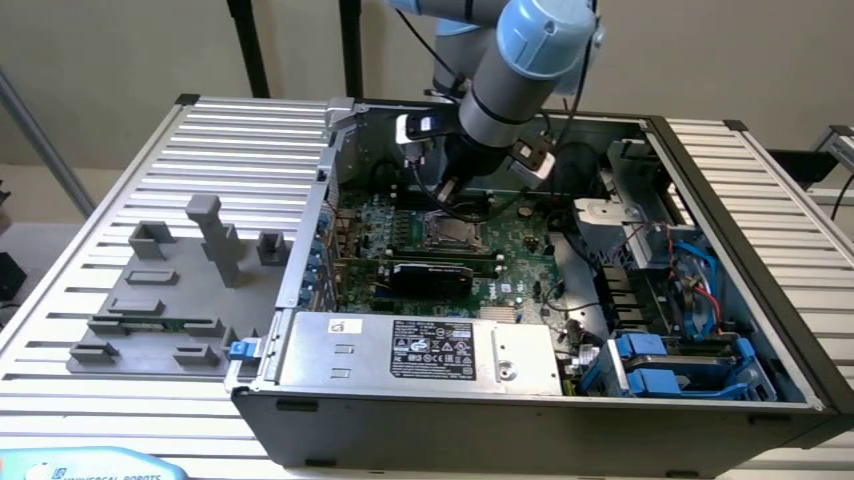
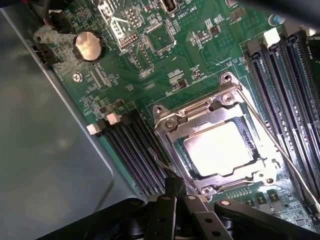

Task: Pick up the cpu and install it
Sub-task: 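Install the first cpu locking lever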

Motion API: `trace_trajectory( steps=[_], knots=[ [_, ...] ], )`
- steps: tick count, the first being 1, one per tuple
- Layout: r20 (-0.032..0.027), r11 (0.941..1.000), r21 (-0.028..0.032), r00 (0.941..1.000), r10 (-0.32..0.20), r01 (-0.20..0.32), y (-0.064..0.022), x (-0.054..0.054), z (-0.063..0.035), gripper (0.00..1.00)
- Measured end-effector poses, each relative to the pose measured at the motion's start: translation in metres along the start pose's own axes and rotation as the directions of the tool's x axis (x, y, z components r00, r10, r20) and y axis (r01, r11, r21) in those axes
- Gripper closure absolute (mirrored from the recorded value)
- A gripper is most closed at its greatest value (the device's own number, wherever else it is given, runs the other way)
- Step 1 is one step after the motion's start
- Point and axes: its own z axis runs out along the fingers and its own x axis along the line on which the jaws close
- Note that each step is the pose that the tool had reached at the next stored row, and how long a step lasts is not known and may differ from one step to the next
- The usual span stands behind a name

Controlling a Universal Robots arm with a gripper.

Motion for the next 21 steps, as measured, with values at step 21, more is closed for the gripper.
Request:
trace_trajectory(
  steps=[21],
  knots=[
    [-0.0093, 0.9990, -0.0309, 0.9994, -0.034, 0.033, -0.0026, 0.0000, 0.0009, 0.89]
  ],
)
